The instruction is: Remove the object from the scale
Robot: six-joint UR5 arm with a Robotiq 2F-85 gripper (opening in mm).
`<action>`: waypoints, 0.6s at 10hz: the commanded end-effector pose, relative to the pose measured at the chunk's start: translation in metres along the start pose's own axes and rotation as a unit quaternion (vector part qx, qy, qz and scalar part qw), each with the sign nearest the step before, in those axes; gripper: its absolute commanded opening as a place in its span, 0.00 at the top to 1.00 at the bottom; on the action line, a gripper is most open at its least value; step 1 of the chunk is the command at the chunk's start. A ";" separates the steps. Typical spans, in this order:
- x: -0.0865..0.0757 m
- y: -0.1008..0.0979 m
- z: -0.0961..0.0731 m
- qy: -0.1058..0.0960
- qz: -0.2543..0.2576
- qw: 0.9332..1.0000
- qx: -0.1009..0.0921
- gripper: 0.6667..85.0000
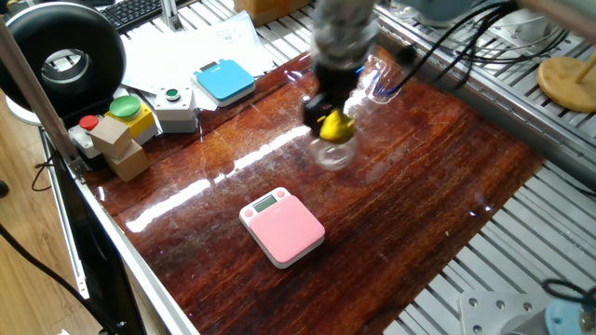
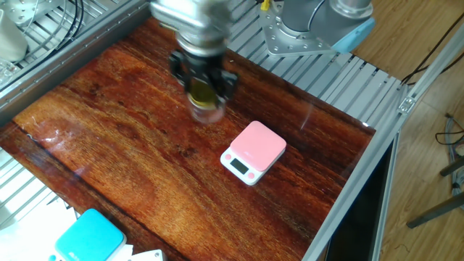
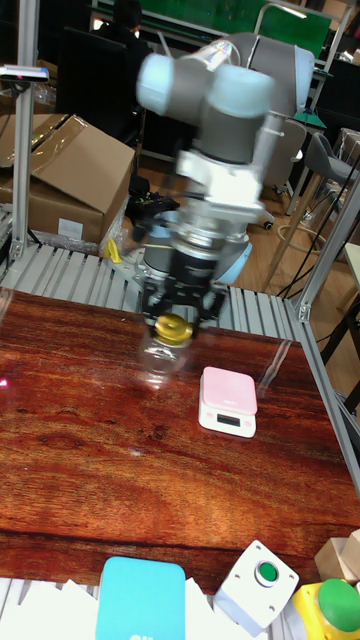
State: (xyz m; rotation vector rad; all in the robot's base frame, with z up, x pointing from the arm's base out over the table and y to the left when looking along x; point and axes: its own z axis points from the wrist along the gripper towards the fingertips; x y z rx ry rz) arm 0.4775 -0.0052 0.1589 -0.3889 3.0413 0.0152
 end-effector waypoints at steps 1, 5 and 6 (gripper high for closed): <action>0.018 -0.045 0.000 -0.015 -0.024 0.999 -0.028 1.00; 0.009 -0.044 0.039 -0.044 -0.011 0.998 -0.034 1.00; 0.009 -0.042 0.041 -0.044 -0.007 0.998 -0.033 1.00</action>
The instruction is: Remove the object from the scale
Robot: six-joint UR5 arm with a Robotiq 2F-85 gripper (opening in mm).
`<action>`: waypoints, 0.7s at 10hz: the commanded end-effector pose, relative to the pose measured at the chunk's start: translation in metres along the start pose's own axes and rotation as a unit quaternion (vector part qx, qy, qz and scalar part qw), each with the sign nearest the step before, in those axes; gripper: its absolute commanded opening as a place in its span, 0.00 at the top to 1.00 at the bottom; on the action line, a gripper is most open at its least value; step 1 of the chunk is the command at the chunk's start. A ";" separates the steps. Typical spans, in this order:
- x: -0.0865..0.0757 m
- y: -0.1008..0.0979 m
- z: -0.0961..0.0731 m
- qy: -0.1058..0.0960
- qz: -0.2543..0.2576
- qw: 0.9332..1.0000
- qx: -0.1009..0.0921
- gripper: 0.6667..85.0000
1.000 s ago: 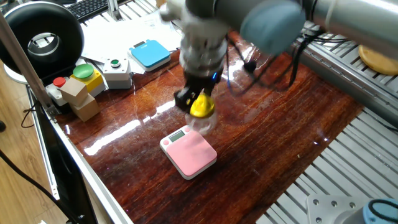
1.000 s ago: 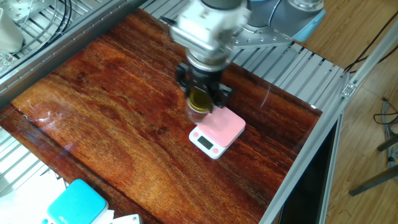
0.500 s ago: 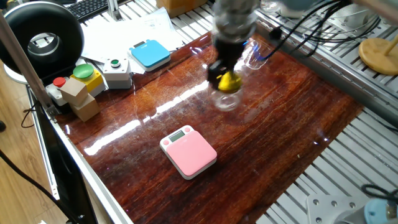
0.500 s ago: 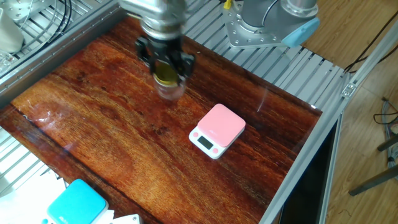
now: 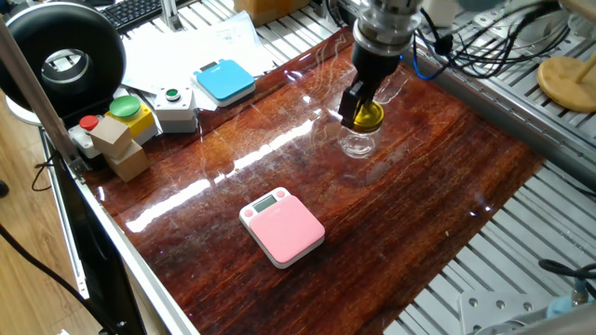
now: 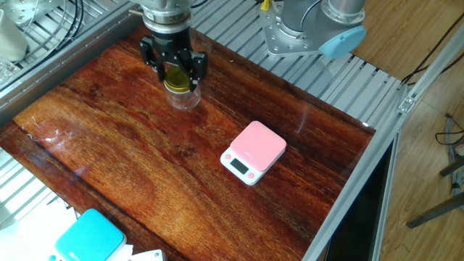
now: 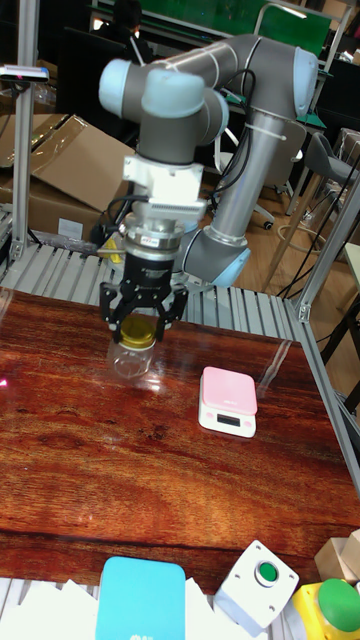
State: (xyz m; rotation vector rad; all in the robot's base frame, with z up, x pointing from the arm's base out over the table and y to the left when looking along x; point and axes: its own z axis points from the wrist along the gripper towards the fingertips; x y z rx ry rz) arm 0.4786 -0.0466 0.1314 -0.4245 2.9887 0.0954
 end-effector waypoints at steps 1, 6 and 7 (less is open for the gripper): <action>-0.002 -0.003 0.014 -0.018 0.009 1.000 -0.008 1.00; 0.010 0.003 0.001 0.006 0.018 1.000 -0.019 1.00; 0.018 0.005 0.001 0.020 0.027 0.999 -0.022 1.00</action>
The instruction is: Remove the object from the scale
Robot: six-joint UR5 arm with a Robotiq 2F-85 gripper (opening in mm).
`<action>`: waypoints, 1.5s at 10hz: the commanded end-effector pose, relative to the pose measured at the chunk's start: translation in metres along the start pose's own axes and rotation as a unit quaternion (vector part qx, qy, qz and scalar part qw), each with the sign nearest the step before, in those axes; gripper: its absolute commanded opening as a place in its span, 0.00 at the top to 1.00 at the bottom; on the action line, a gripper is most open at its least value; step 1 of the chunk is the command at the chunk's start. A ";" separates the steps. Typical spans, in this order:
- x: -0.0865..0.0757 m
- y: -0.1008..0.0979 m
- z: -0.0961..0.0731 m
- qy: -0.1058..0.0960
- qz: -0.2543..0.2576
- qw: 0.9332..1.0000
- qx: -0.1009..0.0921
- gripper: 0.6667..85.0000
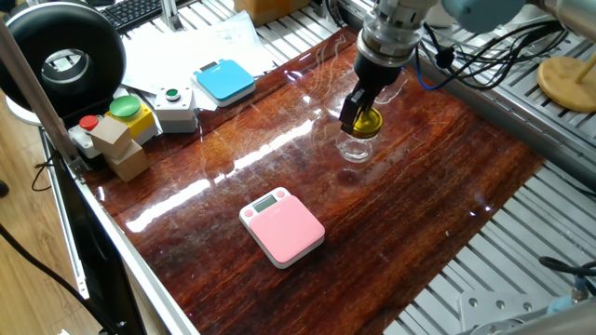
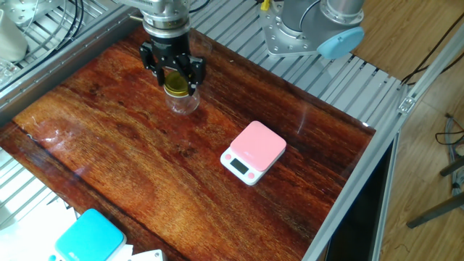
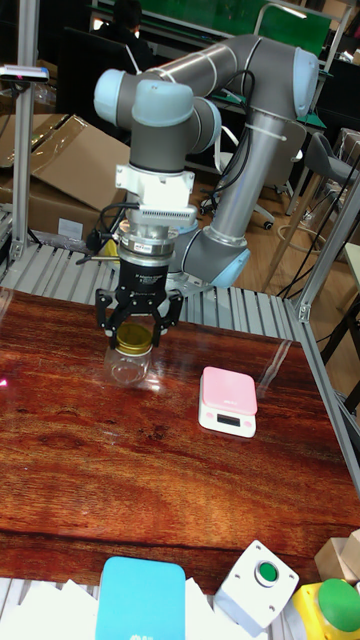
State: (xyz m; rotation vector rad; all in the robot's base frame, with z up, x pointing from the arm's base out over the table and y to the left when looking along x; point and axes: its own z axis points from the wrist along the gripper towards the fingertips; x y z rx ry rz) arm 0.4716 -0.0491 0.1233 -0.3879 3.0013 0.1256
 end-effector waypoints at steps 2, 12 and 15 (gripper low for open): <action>0.015 -0.004 -0.006 0.029 0.033 0.999 0.007 1.00; -0.007 -0.022 0.051 0.003 0.044 0.999 0.020 1.00; -0.011 -0.017 0.050 -0.004 0.038 0.999 0.012 0.90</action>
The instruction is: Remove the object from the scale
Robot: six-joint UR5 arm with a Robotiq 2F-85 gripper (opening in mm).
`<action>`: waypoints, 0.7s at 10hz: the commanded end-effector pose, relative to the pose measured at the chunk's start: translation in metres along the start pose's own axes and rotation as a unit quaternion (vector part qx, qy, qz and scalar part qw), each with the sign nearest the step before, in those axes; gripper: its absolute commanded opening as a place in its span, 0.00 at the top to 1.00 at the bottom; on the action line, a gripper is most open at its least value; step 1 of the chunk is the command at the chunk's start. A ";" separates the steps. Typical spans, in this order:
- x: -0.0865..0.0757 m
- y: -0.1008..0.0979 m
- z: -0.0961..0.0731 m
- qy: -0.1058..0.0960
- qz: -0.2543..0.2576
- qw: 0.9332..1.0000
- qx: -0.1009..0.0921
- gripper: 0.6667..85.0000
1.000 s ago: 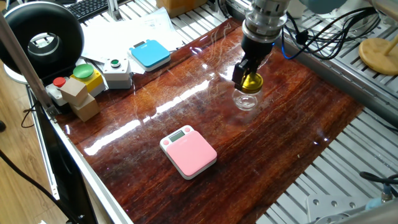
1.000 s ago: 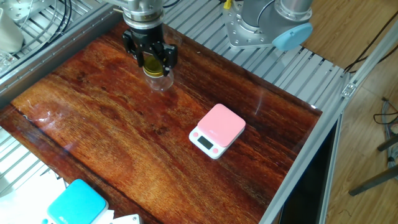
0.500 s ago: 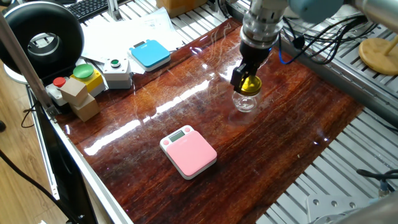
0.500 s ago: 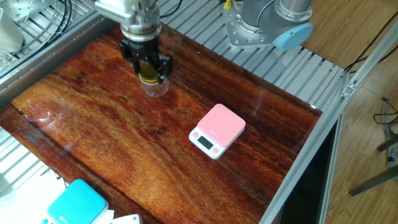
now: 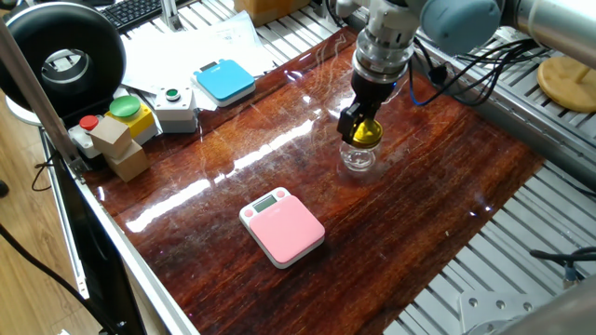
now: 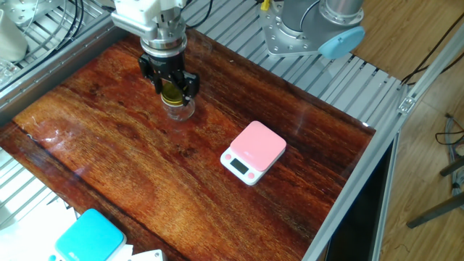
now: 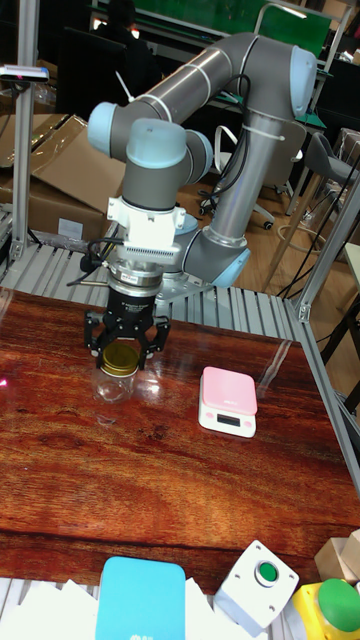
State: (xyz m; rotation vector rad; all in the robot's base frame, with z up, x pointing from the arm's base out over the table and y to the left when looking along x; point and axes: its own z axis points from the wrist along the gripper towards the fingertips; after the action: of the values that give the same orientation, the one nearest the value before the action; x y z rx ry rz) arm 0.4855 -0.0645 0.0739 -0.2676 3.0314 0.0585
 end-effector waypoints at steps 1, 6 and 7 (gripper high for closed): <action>-0.009 0.009 0.001 -0.017 -0.011 1.000 -0.021 0.82; -0.013 0.016 0.002 -0.025 -0.042 0.998 -0.036 0.58; -0.013 0.016 0.003 -0.026 -0.047 0.998 -0.038 0.56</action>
State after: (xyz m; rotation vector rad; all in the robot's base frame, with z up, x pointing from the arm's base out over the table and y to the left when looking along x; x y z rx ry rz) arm 0.4928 -0.0507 0.0720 -0.3807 2.9835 0.1361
